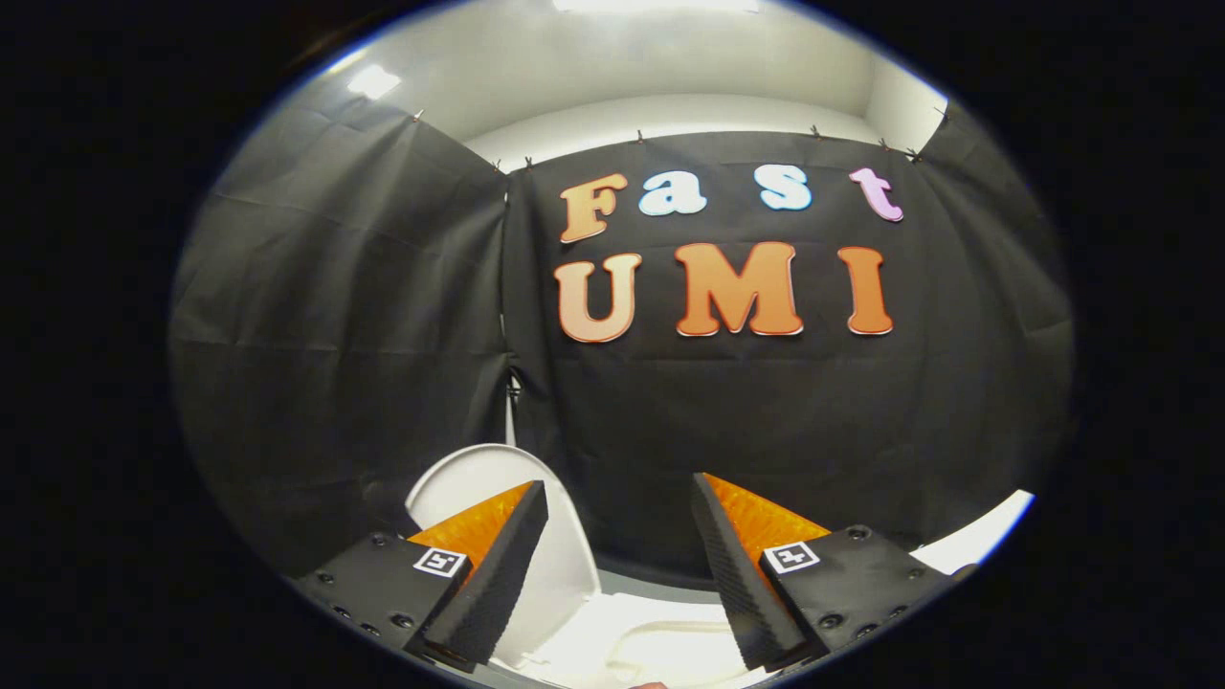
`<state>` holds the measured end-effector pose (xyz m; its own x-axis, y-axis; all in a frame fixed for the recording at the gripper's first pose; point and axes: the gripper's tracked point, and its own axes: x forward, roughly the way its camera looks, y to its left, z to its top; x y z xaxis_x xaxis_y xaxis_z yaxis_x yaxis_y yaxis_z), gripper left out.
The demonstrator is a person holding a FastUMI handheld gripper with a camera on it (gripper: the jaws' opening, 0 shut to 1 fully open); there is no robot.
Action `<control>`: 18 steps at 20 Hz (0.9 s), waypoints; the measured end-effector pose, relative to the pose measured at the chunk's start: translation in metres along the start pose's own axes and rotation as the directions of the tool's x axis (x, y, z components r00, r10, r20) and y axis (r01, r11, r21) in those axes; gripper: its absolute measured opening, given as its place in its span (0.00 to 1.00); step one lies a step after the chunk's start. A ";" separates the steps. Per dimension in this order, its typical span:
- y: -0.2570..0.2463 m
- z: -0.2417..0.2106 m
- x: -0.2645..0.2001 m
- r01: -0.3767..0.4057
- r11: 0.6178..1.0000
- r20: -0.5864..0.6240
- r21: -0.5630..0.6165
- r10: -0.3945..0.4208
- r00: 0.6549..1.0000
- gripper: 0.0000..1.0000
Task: Open the toilet lid.
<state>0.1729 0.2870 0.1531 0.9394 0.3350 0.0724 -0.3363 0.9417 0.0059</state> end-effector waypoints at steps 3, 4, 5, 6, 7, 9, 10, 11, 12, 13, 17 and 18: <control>-0.055 -0.001 -0.024 0.060 0.998 0.017 -0.011 -0.060 0.998 0.97; -0.072 -0.001 -0.032 0.078 0.997 0.024 -0.015 -0.078 0.997 0.97; -0.088 0.000 -0.040 0.100 0.995 0.030 -0.023 -0.099 0.995 0.97; -0.104 -0.001 -0.048 0.119 0.992 0.034 -0.029 -0.118 0.992 0.97; -0.118 -0.004 -0.058 0.137 0.990 0.035 -0.033 -0.136 0.990 0.97; -0.144 -0.014 -0.076 0.165 0.986 0.030 -0.024 -0.164 0.986 0.97; -0.157 -0.019 -0.084 0.181 0.983 0.026 -0.014 -0.180 0.983 0.97; -0.170 -0.025 -0.092 0.195 0.981 0.020 0.000 -0.195 0.981 0.97; -0.181 -0.031 -0.101 0.204 0.979 0.015 0.017 -0.204 0.979 0.97; -0.192 -0.037 -0.110 0.212 0.977 0.010 0.038 -0.213 0.977 0.97; -0.231 -0.054 -0.144 0.243 0.966 0.023 0.091 -0.246 0.969 0.98; -0.240 -0.059 -0.152 0.256 0.963 0.028 0.082 -0.259 0.965 0.98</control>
<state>0.1144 0.0122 0.0822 0.9923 0.0787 0.0962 -0.0888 0.9904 0.1062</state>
